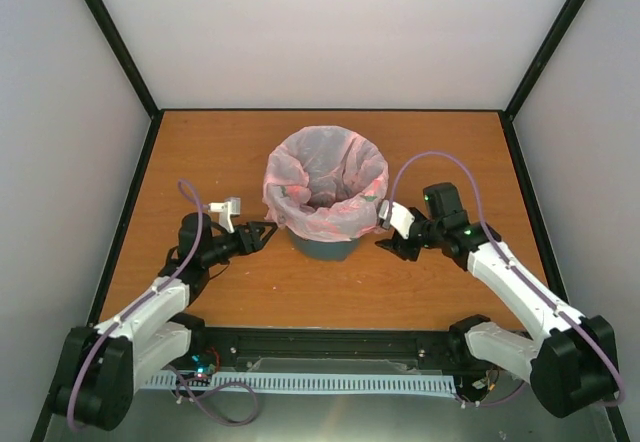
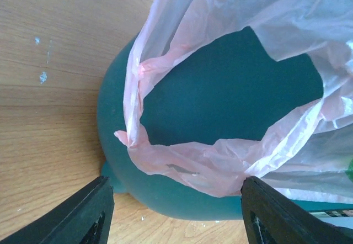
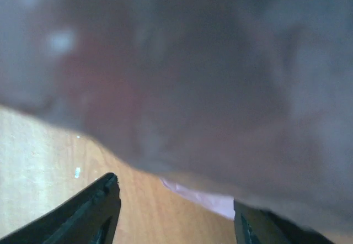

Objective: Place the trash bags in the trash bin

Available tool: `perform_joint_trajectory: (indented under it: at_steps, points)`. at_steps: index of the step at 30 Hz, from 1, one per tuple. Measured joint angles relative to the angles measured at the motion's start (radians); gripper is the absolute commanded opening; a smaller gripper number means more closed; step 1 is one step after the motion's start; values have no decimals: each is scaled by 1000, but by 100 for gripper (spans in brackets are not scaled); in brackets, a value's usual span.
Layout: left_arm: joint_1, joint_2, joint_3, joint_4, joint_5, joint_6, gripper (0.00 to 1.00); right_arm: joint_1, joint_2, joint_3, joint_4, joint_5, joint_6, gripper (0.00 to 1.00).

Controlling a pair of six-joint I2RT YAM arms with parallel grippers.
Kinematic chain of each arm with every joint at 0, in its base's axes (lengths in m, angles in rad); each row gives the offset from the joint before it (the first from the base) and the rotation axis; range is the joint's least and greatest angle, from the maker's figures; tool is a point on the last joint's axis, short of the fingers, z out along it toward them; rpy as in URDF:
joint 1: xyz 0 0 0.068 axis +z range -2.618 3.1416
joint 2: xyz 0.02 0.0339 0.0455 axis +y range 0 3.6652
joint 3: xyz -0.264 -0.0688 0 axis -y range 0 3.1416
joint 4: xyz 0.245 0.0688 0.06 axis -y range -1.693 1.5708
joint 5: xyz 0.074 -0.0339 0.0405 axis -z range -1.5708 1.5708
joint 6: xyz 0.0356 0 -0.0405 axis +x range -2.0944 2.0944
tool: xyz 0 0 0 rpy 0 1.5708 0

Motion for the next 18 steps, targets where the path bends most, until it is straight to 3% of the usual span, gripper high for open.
perform_joint_trajectory:
  at_steps: [3,6,7,9,11,18]
  points:
    - [0,66,-23,111,25,-28,59,29,31,-29,92,31,0,29]
    - [0,140,-42,219,44,-56,39,39,24,-82,196,62,10,6]
    - [0,156,-45,242,47,-66,32,39,16,-102,227,69,9,3]
    - [-2,183,-50,292,57,-74,11,42,0,-134,273,81,-1,3]
    - [-3,192,-52,324,58,-83,1,42,-1,-149,301,91,-17,3]
    - [-8,192,-65,328,20,-68,1,42,40,-211,382,156,-125,3]
